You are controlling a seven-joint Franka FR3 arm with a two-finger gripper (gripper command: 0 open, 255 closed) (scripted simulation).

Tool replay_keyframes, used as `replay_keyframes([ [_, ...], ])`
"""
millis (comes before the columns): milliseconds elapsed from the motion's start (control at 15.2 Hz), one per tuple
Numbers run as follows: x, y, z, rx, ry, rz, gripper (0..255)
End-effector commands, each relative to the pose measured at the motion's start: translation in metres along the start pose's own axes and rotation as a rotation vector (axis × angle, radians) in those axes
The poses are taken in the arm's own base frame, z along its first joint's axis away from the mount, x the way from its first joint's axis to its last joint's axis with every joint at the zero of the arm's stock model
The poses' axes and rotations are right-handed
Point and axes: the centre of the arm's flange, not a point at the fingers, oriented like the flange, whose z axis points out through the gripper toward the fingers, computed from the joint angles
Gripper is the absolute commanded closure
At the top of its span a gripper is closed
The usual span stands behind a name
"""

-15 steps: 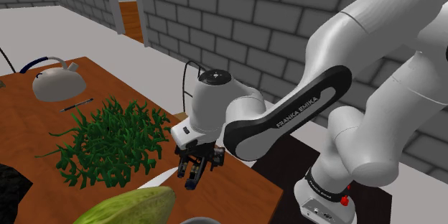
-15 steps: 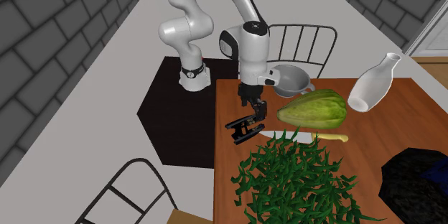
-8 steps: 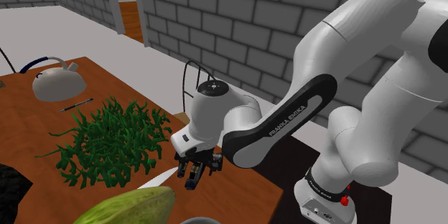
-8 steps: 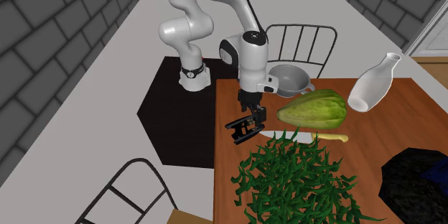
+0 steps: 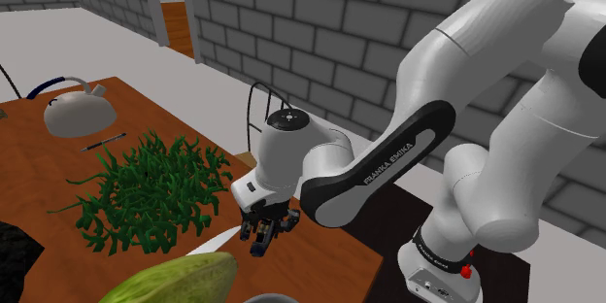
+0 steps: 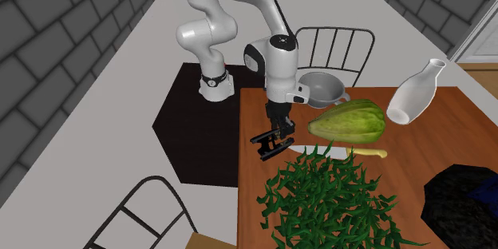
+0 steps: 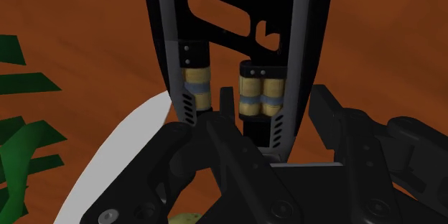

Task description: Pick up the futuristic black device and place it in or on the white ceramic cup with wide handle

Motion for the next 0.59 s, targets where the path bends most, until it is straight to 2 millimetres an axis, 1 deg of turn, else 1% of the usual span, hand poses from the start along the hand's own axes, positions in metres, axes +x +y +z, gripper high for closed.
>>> replay_keyframes([
  [0,0.0,0.0,0.0,0.001,0.0,0.0,255],
  [396,0.0,0.0,0.0,0.001,0.0,0.0,255],
  [528,0.0,0.001,-0.01,0.001,0.0,0.0,255],
])
